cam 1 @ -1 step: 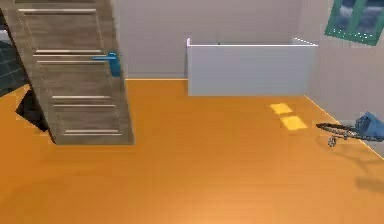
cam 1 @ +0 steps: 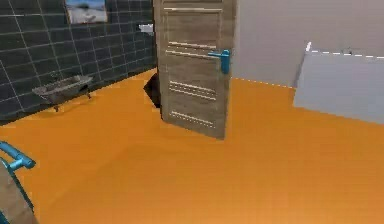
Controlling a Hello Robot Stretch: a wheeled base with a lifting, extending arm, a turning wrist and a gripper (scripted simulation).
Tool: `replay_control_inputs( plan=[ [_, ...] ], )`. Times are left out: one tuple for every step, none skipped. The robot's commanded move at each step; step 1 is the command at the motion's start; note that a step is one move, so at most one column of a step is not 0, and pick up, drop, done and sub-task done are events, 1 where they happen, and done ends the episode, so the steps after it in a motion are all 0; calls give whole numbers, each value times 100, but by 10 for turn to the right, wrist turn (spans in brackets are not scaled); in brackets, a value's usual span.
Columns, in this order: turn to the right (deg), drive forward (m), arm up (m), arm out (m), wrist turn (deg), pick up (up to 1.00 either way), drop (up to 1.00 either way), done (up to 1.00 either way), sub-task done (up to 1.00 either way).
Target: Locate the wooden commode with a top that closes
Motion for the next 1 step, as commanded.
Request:
replay_control_inputs(
  plan=[
    [0, 85, 0, 0, 0, 0, 0, 0, 0]
  ],
)
